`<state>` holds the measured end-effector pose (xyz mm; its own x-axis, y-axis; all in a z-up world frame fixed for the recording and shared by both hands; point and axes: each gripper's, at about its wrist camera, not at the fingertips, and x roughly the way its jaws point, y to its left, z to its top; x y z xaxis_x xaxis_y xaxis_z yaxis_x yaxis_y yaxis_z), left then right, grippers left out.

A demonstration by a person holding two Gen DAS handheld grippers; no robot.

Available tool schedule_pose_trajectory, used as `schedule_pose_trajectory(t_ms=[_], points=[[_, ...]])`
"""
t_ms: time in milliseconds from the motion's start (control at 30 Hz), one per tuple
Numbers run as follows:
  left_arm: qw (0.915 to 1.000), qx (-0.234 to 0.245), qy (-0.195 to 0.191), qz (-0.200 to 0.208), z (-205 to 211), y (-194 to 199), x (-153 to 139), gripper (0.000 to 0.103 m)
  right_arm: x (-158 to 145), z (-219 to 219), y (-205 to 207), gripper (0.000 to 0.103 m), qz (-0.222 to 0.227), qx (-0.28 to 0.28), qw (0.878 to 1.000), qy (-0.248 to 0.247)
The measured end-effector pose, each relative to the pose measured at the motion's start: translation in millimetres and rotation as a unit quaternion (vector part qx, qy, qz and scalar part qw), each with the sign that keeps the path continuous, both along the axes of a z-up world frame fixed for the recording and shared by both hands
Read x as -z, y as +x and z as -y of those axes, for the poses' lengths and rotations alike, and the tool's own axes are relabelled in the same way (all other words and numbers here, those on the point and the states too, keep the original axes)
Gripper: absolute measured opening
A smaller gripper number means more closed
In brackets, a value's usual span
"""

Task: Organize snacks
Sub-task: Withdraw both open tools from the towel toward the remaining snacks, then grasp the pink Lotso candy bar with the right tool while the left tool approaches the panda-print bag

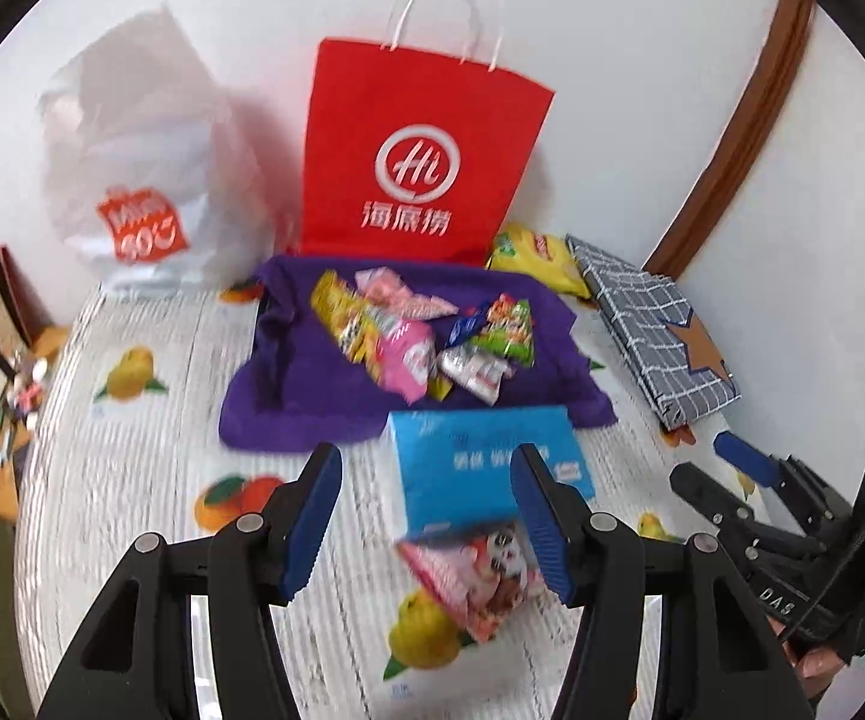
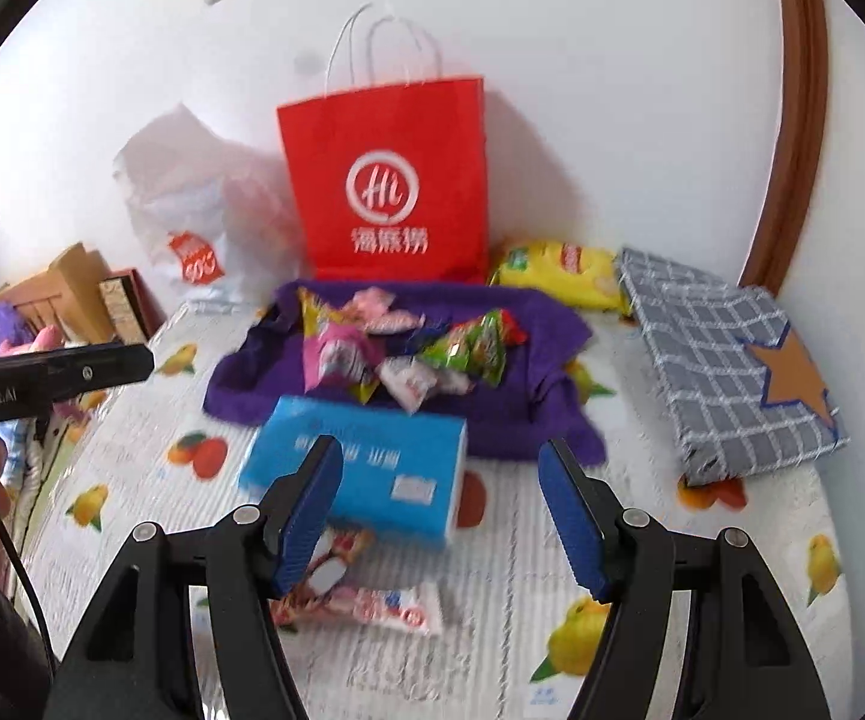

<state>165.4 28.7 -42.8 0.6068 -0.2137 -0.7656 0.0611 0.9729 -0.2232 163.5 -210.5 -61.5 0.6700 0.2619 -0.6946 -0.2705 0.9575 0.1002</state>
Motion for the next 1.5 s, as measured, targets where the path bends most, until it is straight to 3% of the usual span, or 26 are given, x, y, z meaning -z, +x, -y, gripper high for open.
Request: schedule_pose_trajectory(t_ms=[200, 267, 367, 600, 1133, 1333, 1500], points=[[0.9997, -0.013, 0.006, -0.018, -7.9, -11.3, 22.6, 0.057, 37.0, -8.7, -12.8, 0.062, -0.024, -0.025, 0.999, 0.001], [0.9995, -0.016, 0.004, -0.025, -10.4, -13.4, 29.6, 0.057, 48.8, -14.9, -14.5, 0.052, -0.03, -0.036, 0.999, -0.002], [0.9993, -0.016, 0.008, -0.033, -12.2, -16.3, 38.4, 0.057, 62.6, -24.0, -12.8, 0.048, -0.036, -0.061, 0.998, -0.001], [0.9991, -0.012, 0.013, -0.04, -17.4, -18.4, 54.1, 0.057, 85.4, -39.3, -2.3, 0.05, -0.053, -0.13, 0.99, 0.003], [0.9977, -0.037, 0.01, -0.057, -25.9, -13.3, 95.5, 0.059, 111.8, -55.0, -1.1, 0.058, -0.08, -0.189, 0.979, -0.02], [0.9955, -0.057, 0.05, -0.057, -33.2, -17.6, 123.5, 0.059, 117.9, -57.9, -4.7, 0.059, -0.074, -0.2, 0.977, -0.029], [0.9946, -0.059, 0.067, -0.053, -36.1, -19.7, 140.9, 0.059, 123.3, -59.7, -6.7, 0.064, -0.088, -0.231, 0.968, -0.043]])
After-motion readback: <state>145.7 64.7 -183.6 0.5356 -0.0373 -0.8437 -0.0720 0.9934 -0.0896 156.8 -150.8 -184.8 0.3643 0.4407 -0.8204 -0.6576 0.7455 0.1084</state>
